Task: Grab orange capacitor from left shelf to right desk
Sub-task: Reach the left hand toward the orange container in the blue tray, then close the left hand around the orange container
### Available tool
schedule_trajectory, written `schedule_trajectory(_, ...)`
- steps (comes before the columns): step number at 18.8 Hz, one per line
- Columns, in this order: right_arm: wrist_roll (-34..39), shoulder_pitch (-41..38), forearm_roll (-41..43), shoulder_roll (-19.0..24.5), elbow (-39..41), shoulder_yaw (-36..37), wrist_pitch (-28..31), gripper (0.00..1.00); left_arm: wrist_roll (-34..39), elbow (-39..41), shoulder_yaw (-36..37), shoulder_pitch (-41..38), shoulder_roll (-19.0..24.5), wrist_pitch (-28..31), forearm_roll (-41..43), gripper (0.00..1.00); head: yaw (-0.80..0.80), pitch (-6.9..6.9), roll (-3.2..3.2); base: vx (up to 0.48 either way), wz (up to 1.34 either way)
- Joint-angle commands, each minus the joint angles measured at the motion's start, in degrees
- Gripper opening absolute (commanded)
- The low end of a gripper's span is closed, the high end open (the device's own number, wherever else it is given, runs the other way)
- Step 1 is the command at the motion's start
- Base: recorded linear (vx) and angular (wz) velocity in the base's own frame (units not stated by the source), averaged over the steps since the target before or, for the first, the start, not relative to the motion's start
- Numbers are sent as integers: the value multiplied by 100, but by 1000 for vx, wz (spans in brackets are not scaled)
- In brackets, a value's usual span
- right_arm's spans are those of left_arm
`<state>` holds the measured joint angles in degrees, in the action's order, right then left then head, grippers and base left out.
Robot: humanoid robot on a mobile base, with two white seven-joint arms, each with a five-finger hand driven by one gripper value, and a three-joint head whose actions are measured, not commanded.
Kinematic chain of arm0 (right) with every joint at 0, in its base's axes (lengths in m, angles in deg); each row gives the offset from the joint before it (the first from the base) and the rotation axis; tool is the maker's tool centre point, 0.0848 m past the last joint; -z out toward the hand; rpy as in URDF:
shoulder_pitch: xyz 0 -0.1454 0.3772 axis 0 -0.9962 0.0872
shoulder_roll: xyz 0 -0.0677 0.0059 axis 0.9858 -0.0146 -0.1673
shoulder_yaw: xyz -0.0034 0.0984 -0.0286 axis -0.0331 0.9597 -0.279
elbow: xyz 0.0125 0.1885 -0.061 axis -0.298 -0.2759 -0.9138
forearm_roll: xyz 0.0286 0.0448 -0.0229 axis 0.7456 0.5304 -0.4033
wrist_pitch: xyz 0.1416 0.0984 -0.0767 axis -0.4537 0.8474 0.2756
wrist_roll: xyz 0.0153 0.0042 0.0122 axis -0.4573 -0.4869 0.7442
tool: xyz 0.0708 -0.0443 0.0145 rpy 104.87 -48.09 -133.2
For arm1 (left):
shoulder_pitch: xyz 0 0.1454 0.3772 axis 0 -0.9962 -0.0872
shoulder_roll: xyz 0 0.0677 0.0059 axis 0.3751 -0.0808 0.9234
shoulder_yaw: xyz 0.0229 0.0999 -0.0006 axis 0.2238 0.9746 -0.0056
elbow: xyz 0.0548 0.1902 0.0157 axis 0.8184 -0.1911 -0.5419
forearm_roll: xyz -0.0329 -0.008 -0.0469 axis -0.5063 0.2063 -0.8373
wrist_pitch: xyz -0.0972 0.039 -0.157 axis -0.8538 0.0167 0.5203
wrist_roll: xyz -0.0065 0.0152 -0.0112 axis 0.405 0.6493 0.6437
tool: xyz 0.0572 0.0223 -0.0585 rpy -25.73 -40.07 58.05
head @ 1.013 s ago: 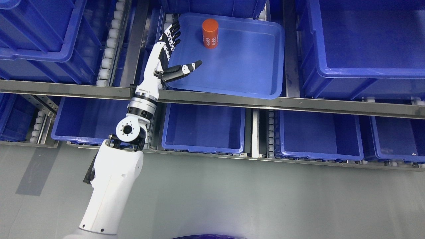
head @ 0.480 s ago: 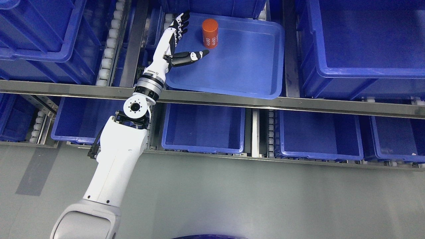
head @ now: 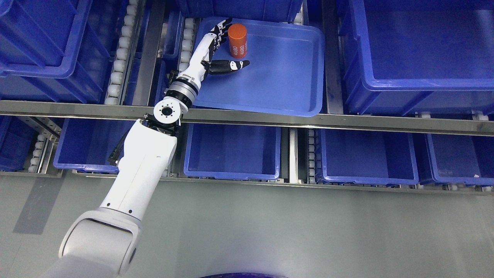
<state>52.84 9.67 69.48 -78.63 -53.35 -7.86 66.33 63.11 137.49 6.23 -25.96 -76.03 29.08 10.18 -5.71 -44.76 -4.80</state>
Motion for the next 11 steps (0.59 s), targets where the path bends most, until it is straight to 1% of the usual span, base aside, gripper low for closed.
schedule_trajectory(1, -33, -193, 0, -100, 132, 70, 4, 100, 0, -850, 320, 203, 100, -28, 89, 83, 0, 0, 0, 32, -102)
schedule_trajectory(5, -33, -193, 0, -100, 132, 70, 4, 100, 44, -920, 250, 203, 100, -115, 80, 69, 0, 0, 0, 34, -85)
schedule_trajectory(7, -33, -193, 0, -100, 132, 61, 4, 100, 53, -990, 136, 203, 100, -247, 80, 58, 0, 0, 0, 30, -55)
schedule_trajectory(8, -33, -193, 0, -100, 132, 70, 4, 100, 61, -1034, 31, 203, 100, -378, 89, 49, 0, 0, 0, 12, -10)
schedule_trajectory(9, -33, -202, 0, -100, 132, 70, 4, 100, 61, -1087, -39, 203, 100, -475, 80, 44, 0, 0, 0, 12, -10)
schedule_trajectory(11, -33, -193, 0, -100, 132, 70, 4, 100, 61, -1131, -84, 203, 100, -555, 80, 37, 0, 0, 0, 0, 0)
